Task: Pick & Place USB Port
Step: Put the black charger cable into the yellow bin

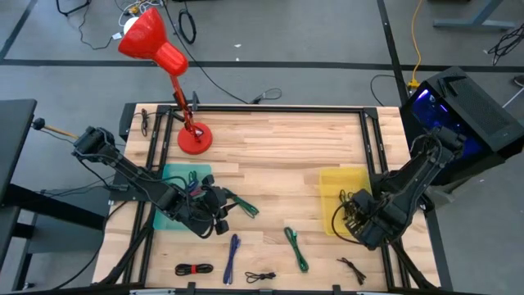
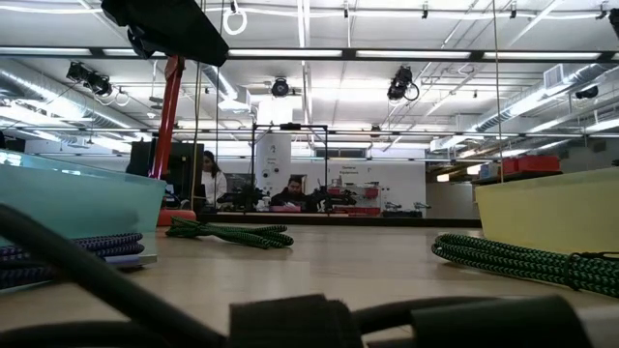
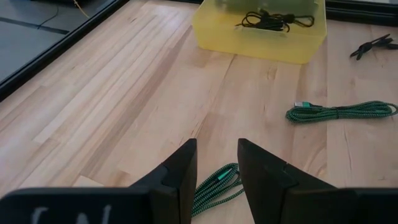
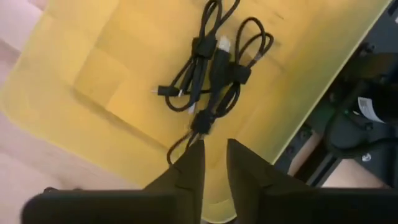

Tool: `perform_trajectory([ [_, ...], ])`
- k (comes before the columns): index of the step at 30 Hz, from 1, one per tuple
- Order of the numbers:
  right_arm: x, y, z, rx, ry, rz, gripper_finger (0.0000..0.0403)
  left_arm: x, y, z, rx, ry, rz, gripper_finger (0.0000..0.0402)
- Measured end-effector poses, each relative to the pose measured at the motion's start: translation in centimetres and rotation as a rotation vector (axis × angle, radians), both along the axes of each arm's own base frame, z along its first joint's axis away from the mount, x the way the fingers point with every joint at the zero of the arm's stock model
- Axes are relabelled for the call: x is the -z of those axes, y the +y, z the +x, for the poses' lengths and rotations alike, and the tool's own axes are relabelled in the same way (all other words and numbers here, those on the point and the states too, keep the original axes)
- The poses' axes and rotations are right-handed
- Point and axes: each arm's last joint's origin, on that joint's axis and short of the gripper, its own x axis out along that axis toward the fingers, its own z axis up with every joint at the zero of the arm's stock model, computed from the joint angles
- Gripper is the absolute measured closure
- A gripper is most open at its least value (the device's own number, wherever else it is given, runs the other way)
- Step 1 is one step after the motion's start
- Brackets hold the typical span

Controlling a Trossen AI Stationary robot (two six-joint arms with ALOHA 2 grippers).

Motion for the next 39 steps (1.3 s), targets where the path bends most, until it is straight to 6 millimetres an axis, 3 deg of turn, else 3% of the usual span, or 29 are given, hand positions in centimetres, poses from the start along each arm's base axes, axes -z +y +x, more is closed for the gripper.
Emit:
perform_trajectory([
  [4,0.1,0.4,0.3,-0.032,-0.018,0.043,0.031,0.0,0.0,0.0,0.0,0.0,-0.001,0.028],
  [13,-0.1,3.0,1.7,-0.113,-0.136,0.338,0.0289,0.0,0.0,0.0,-0.001,0.0,-0.001,0.028],
  [21,-0.3,5.5,0.8,-0.1,-0.248,0.424,0.0294,0.1,-0.1,0.0,0.026,0.014,-0.023,0.028],
  [31,2.8,9.4,0.1,-0.14,-0.199,0.437,0.0312,0.1,-0.1,0.0,0.026,0.014,-0.023,0.028],
  [39,5.3,10.3,0.3,-0.168,-0.106,0.384,0.0309,0.1,-0.2,0.0,0.018,0.008,-0.044,0.028],
])
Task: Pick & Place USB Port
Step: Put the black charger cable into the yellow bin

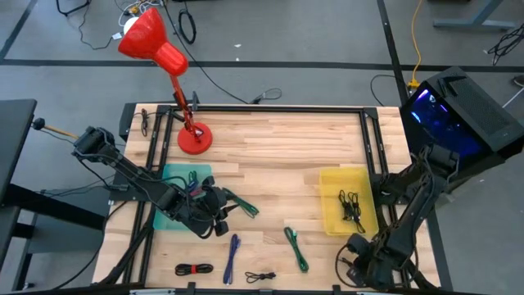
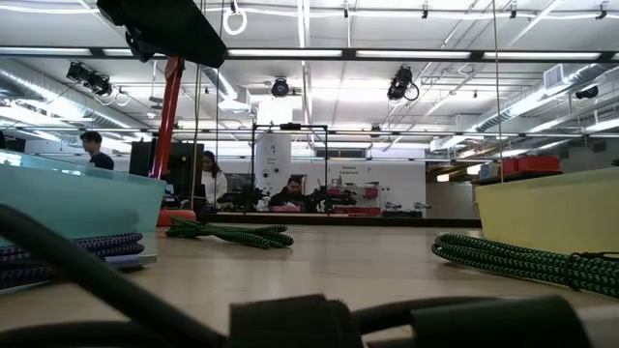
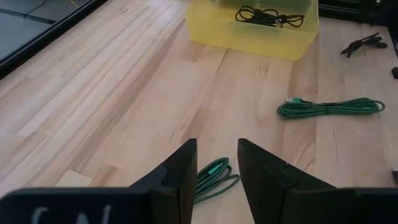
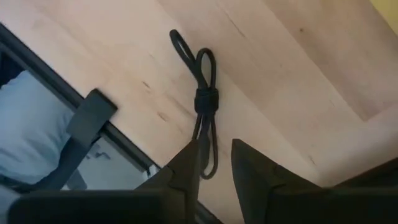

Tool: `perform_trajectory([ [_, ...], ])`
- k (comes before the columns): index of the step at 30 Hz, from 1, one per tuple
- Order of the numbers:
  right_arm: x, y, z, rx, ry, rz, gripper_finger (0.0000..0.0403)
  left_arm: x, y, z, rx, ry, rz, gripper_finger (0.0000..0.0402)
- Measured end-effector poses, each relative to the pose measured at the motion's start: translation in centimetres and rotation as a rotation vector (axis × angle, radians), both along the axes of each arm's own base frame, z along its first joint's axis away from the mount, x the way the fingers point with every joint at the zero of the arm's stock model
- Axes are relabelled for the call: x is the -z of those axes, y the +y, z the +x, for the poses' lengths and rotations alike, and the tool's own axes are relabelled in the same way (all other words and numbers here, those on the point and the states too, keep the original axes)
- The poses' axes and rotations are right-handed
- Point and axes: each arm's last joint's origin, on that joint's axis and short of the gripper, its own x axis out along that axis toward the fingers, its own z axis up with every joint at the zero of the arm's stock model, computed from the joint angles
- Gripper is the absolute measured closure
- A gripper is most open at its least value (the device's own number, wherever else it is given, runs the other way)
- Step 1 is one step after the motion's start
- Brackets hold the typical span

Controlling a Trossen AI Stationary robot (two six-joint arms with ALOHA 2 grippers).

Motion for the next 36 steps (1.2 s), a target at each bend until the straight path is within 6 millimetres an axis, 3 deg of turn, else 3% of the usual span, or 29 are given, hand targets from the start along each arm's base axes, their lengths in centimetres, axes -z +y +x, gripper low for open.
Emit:
perform_trajectory([
  [12,2.5,0.8,0.5,0.004,0.016,-0.064,0.0288,0.0,-0.9,-0.5,0.036,-0.001,-0.007,0.028],
  [24,2.6,1.3,0.8,0.006,-0.014,-0.029,0.0232,0.0,-0.9,-0.5,0.025,-0.007,-0.023,0.028],
  [32,2.8,1.2,0.8,0.001,-0.027,-0.041,0.0232,0.0,-0.9,-0.5,0.025,-0.007,-0.022,0.028],
  [36,4.2,1.4,0.9,-0.008,-0.023,-0.031,0.0238,0.0,-0.9,-0.5,0.025,-0.007,-0.023,0.028],
])
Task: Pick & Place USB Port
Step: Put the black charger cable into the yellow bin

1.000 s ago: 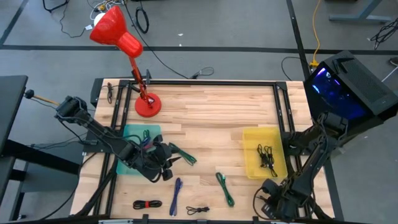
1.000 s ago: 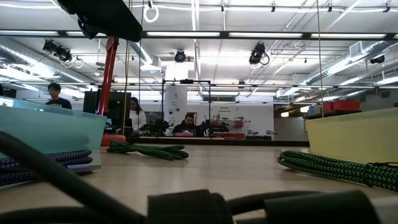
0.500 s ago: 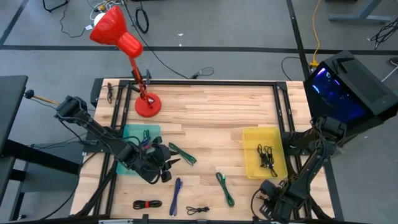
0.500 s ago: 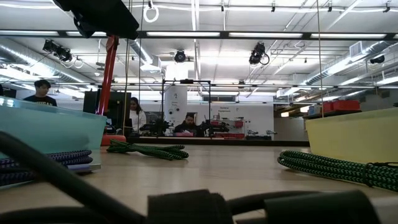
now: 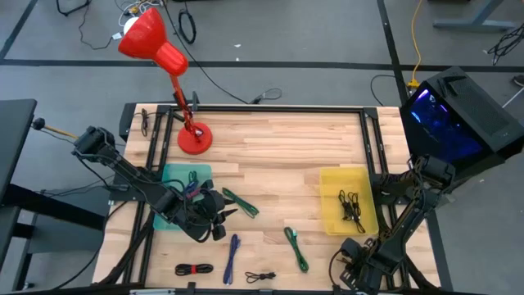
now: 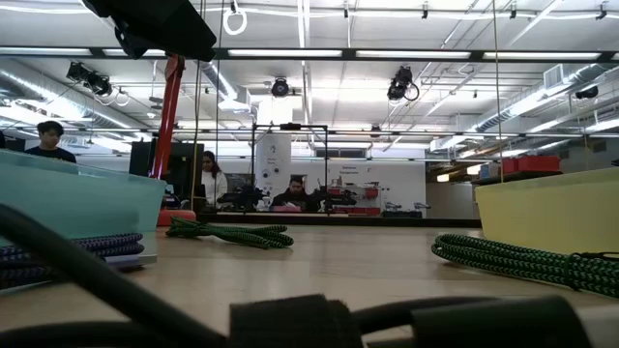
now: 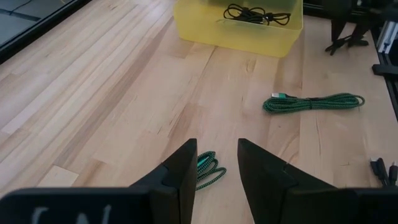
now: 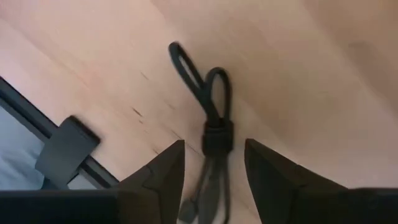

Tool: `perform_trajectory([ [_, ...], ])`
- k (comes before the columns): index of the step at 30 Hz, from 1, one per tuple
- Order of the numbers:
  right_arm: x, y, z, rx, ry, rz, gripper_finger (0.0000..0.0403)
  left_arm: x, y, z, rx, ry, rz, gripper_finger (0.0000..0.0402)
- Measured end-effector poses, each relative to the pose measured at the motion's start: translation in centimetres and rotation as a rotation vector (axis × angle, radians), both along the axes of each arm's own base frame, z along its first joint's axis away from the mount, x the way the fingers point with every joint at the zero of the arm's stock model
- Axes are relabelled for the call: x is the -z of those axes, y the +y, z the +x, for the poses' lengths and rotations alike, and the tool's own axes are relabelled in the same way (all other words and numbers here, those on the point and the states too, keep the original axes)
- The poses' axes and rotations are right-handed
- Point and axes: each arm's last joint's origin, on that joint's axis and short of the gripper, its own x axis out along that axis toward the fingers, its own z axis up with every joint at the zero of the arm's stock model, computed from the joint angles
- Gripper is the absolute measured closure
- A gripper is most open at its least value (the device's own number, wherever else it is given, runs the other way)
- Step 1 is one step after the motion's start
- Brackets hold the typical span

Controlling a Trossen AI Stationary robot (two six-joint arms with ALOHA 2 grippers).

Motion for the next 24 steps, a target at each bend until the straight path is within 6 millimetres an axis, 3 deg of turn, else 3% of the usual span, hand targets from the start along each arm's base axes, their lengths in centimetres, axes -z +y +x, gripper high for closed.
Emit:
perform_trajectory([
  [6,1.0,-0.1,0.0,-0.045,0.045,0.009,0.0258,0.0,0.0,0.0,0.0,0.0,0.0,0.028],
  [13,1.0,-0.2,0.4,-0.128,0.055,0.043,0.0384,0.0,0.0,0.0,-0.001,0.0,0.0,0.028],
  [18,0.3,-0.3,1.3,-0.135,0.015,0.104,0.0387,0.0,0.0,0.0,-0.001,0.0,0.0,0.028],
  [24,-2.3,-0.8,3.6,-0.193,-0.138,0.092,0.0393,0.0,0.0,0.0,-0.001,0.0,0.0,0.028],
])
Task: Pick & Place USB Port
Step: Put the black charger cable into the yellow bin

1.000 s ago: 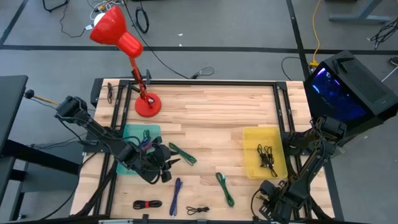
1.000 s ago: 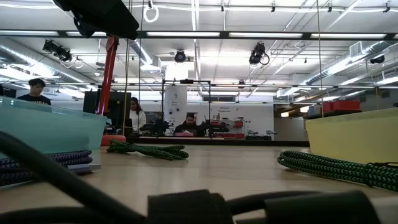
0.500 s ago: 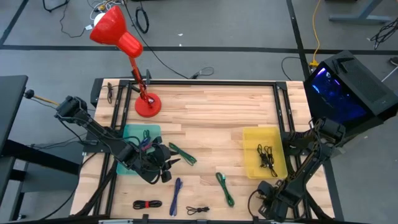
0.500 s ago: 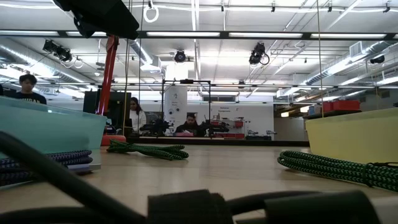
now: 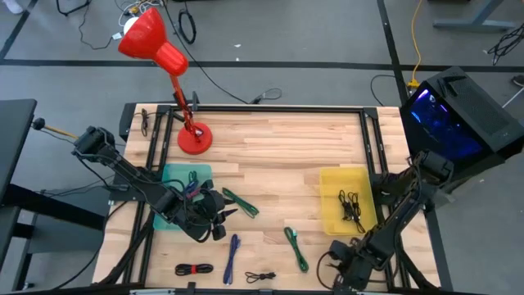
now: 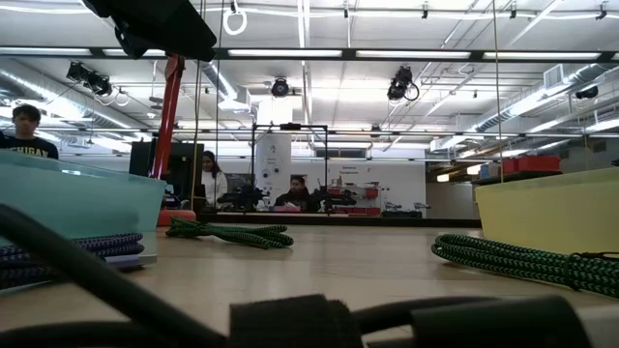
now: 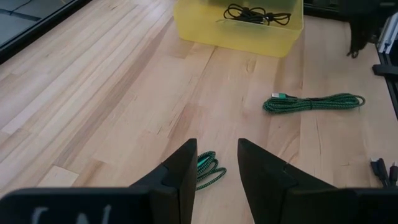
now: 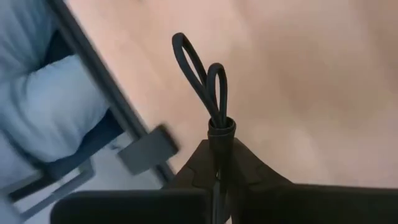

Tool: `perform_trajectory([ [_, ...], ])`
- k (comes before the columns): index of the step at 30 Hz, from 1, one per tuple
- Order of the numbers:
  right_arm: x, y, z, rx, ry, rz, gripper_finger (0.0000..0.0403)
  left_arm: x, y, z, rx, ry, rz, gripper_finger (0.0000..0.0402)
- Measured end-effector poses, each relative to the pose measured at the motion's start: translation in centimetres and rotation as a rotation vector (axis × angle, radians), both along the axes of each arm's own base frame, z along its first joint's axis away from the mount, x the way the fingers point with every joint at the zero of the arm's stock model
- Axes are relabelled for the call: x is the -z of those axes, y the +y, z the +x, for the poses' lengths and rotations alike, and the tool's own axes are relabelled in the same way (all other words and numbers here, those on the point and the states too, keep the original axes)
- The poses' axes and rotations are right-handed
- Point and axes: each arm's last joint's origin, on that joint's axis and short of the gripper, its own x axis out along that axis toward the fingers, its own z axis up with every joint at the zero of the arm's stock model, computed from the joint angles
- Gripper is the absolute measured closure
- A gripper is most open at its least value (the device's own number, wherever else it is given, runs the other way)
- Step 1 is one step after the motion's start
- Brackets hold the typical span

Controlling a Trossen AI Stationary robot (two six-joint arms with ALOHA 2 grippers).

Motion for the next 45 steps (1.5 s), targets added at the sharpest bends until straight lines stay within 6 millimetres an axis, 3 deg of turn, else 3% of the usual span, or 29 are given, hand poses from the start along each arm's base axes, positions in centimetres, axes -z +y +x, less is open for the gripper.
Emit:
perform_trajectory([
  [7,-3.4,-2.2,1.6,0.0,0.007,-0.126,0.0393,0.0,0.0,0.0,0.0,0.0,0.0,0.028],
  [12,-6.9,-4.0,2.5,0.036,-0.085,-0.219,0.0393,0.0,0.0,0.0,0.0,0.0,0.0,0.028],
  [17,-10.1,-7.0,1.8,0.15,-0.074,-0.403,0.0393,0.0,0.0,0.0,0.0,-0.001,0.0,0.028],
  [20,-10.8,-8.7,0.9,0.232,-0.043,-0.508,0.0393,0.0,0.0,0.0,-0.003,-0.002,-0.005,0.028],
  [27,-10.1,-10.4,-0.3,0.345,0.032,-0.579,0.0393,0.0,0.0,0.0,-0.005,-0.003,-0.009,0.028],
  [39,-6.3,-11.7,-1.8,0.43,0.2,-0.641,0.0393,0.0,0.0,0.0,-0.006,-0.003,-0.007,0.028],
  [45,-5.7,-12.0,-2.0,0.463,0.21,-0.656,0.0338,0.0,0.0,0.0,-0.008,-0.004,-0.006,0.028],
])
